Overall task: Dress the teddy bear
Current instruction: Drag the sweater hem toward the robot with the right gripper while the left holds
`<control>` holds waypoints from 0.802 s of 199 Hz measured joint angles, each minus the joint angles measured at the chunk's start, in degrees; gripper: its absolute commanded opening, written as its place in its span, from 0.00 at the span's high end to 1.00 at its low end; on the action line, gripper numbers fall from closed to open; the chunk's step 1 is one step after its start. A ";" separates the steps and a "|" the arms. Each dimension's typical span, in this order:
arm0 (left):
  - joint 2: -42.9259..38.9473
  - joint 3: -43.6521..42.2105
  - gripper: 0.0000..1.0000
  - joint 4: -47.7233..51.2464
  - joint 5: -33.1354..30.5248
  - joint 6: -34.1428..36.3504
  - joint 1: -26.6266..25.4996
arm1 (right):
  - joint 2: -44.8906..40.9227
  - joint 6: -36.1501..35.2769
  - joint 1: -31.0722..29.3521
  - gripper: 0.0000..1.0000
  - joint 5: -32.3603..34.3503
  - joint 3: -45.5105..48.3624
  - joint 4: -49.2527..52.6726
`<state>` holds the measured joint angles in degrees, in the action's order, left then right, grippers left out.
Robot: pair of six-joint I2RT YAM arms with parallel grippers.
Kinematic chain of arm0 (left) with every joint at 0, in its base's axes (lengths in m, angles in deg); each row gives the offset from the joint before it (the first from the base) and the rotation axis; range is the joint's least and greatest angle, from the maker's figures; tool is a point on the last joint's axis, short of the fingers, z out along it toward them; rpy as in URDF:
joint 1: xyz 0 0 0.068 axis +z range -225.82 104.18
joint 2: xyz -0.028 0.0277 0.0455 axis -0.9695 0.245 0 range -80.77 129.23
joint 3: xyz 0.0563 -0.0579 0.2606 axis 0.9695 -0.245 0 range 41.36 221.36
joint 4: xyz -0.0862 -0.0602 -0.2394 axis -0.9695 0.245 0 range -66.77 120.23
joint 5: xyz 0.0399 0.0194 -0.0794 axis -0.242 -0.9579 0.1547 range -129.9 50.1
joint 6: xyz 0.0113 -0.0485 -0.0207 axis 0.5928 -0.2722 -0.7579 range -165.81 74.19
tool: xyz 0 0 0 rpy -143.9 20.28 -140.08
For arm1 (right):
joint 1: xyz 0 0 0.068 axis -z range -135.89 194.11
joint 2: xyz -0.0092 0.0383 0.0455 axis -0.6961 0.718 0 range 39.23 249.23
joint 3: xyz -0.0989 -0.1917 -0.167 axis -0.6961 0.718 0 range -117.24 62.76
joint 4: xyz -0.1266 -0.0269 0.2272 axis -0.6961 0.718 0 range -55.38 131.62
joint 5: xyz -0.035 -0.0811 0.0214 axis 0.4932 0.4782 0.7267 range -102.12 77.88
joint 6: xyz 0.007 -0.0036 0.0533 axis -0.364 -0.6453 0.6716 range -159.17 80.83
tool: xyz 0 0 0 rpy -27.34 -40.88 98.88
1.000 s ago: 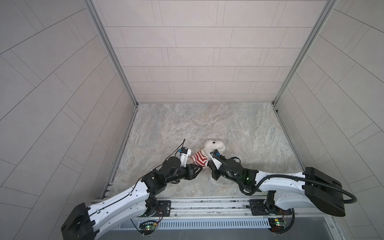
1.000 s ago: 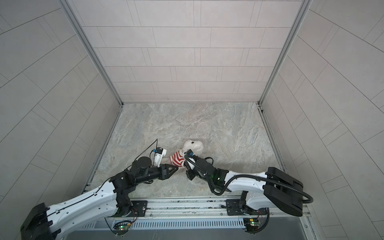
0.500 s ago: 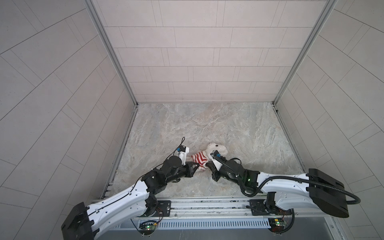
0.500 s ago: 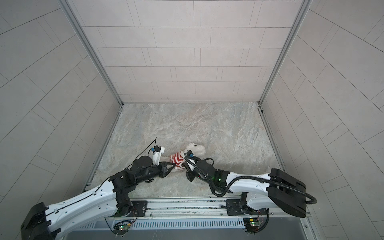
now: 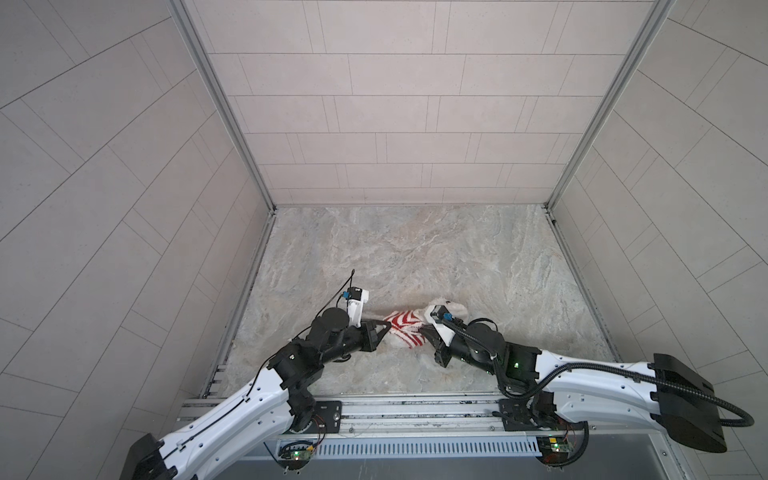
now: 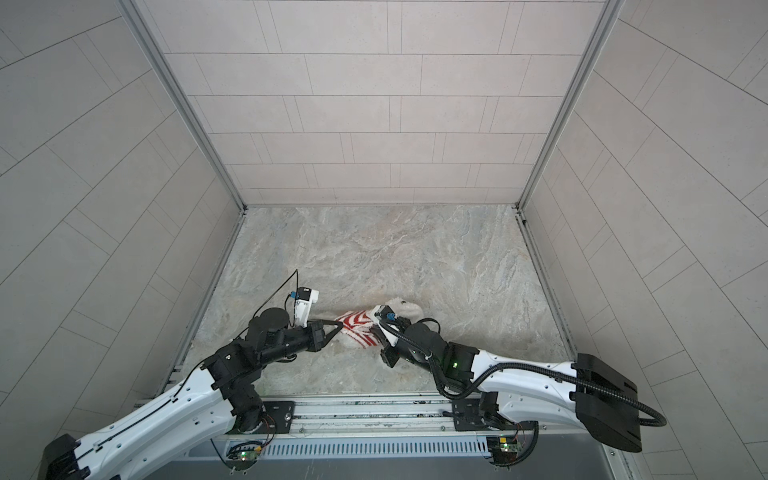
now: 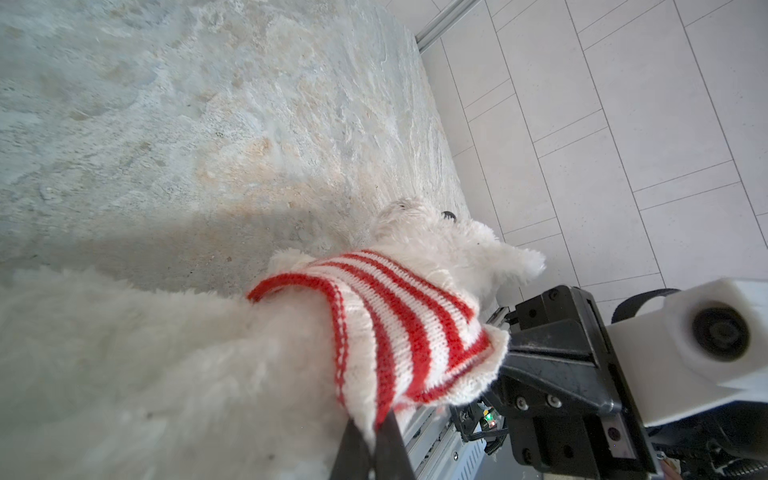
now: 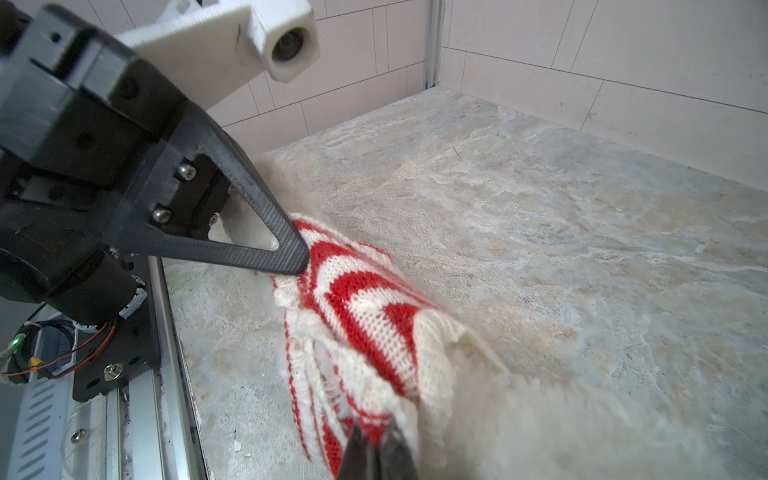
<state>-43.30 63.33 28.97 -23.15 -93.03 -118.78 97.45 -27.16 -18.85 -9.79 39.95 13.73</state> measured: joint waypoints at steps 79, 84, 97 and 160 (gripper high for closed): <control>1.66 0.00 1.00 0.59 0.94 1.20 1.90 | -0.04 -3.15 0.35 1.00 -6.10 0.46 -0.04; 1.51 0.00 1.00 0.66 1.20 1.20 2.49 | -0.17 -3.61 0.39 1.00 -6.75 0.46 0.04; 1.16 0.00 1.00 0.79 1.86 1.16 3.82 | -0.79 -4.81 0.42 1.00 -8.07 0.42 0.61; 0.22 -0.17 1.00 0.22 5.14 0.52 6.10 | 0.33 -9.55 0.50 1.00 -9.86 -1.97 4.96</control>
<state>-43.08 63.16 29.19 -18.01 -92.50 -112.68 97.78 -36.71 -18.34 -19.65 37.98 18.70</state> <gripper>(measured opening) 0.054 0.047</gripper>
